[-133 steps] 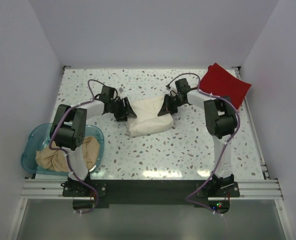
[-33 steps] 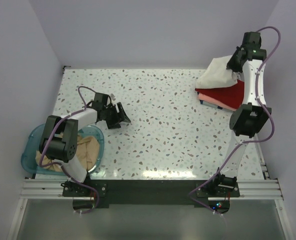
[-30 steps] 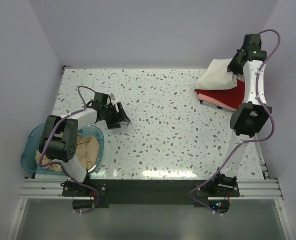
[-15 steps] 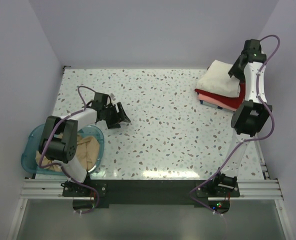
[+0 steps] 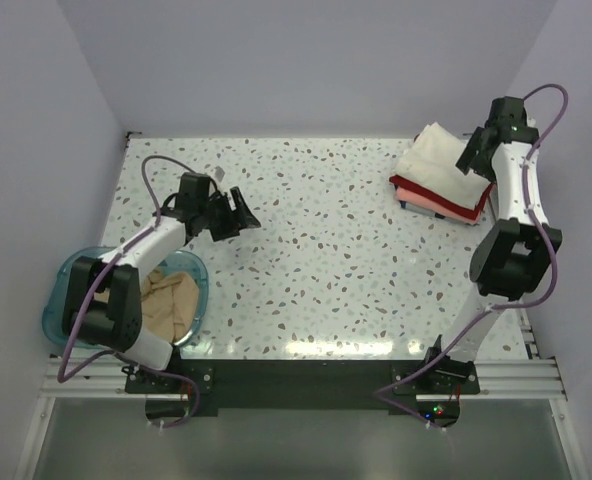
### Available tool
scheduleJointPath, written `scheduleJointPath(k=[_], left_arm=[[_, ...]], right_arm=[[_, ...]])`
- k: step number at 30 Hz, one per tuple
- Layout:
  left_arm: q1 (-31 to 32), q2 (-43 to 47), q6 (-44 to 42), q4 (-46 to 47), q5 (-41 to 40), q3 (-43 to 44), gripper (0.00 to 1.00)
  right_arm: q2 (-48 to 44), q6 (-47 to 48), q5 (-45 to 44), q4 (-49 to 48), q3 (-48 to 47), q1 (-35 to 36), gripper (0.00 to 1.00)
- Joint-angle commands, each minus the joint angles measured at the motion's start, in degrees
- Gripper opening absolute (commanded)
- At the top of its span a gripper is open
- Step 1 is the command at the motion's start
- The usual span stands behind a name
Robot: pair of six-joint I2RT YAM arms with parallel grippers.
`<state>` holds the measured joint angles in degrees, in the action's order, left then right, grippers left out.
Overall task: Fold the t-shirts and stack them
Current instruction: Reset both grippers
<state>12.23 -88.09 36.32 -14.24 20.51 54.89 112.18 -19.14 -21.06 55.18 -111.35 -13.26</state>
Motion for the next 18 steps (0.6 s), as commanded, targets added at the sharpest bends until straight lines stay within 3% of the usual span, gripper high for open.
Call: scheduleJointPath(k=[1, 6, 13, 18], left_arm=[[1.1, 3.3, -1.2, 2.0, -1.7, 1.7, 0.75], [2.5, 7.1, -0.7, 3.8, -3.8, 0.1, 0.75], [6.0, 13.0, 0.2, 5.0, -12.0, -2.7, 0.76], [7.7, 17.2, 1.6, 5.8, -15.9, -5.1, 0.76]], right_arm=[[-10.9, 2.8, 6.3, -5.8, 6.2, 0.6, 0.99], [-22.4, 3.9, 20.9, -14.0, 24.0, 3.9, 0.99], [-32.8, 5.4, 27.5, -21.2, 41.1, 20.4, 0.99], [-35.9, 3.6, 31.9, -26.3, 50.6, 26.7, 0.99]])
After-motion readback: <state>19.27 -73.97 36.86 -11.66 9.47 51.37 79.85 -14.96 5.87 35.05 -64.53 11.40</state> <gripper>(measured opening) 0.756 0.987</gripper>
